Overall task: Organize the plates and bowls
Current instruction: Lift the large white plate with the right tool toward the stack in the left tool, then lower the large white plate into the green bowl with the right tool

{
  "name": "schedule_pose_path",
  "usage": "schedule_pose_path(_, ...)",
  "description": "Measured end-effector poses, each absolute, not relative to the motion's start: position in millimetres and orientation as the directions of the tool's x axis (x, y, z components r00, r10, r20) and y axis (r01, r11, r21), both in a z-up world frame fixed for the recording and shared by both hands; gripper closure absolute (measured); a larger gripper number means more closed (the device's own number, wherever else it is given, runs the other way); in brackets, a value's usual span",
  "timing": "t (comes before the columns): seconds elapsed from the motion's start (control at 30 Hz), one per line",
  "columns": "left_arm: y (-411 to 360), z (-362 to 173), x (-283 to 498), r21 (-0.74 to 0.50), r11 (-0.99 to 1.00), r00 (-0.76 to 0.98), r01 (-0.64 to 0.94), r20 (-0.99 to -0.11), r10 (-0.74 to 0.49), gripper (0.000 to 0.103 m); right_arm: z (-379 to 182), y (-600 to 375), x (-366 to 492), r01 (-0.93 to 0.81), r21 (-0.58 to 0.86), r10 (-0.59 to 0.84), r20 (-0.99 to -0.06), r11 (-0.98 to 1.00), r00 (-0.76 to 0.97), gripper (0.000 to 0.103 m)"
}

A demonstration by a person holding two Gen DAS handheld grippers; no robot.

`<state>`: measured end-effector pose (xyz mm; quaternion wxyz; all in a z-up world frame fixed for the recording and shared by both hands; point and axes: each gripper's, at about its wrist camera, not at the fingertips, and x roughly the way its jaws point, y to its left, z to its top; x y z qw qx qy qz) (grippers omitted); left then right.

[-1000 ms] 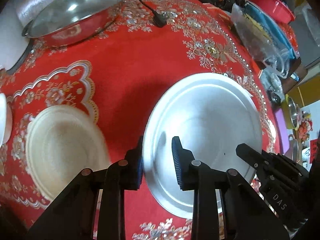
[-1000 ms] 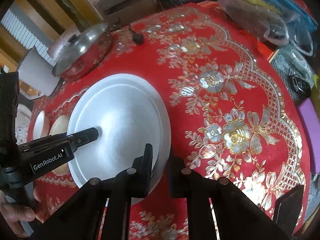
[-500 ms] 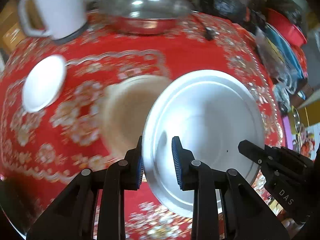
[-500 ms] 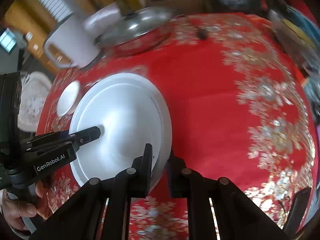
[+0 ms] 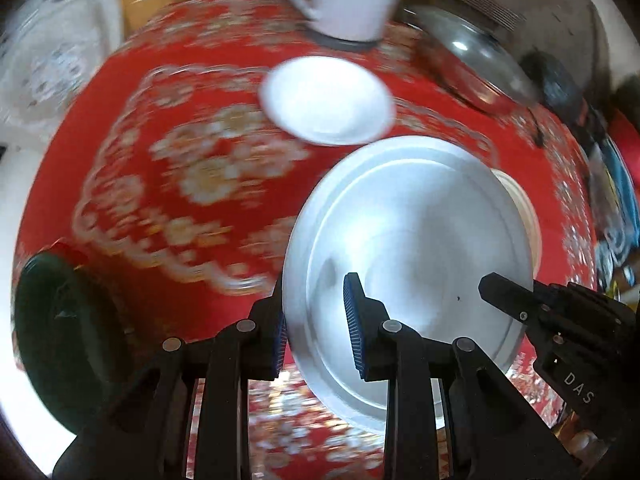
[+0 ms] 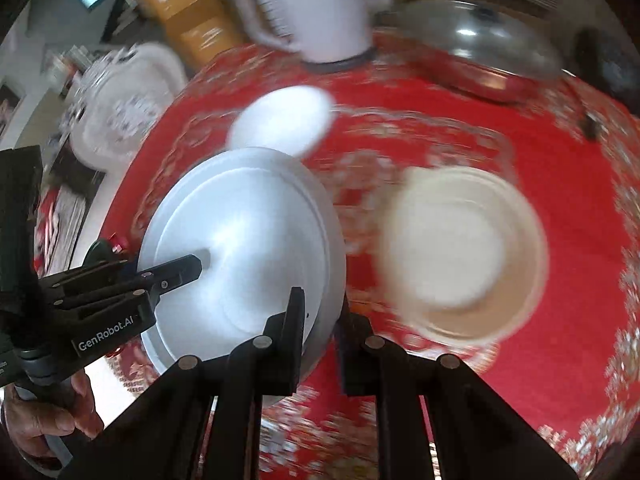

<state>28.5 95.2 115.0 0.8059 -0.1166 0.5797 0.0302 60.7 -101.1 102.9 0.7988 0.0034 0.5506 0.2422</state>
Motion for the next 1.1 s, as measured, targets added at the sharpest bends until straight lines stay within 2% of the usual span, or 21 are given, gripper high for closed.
schedule_pose_path(0.27,189.2,112.8,-15.2,-0.156,0.924,0.323,-0.350,-0.946,-0.037,0.078,108.0,-4.2,51.6,-0.543,0.264,0.433,-0.877,0.797,0.209,0.088)
schedule_pose_path(0.63,279.3,110.1,-79.5,-0.142,0.840,0.307,-0.524,-0.951,0.030,0.078,103.6,114.8,28.5,-0.706,0.251,0.451,-0.886,0.662,0.108,0.088)
schedule_pose_path(0.8,304.1,113.4,-97.4,-0.163,0.800,0.317,-0.578,-0.948,0.036,0.078,100.6,147.6,15.5,-0.751,0.241,0.446,-0.892,0.614,0.078,0.088)
schedule_pose_path(1.1,324.2,102.8,-120.2,-0.100,0.781,0.280,-0.616,-0.955,0.098,0.078,88.8,182.3,-2.2,-0.789,0.248,0.428,-0.904,0.562,0.021,0.087)
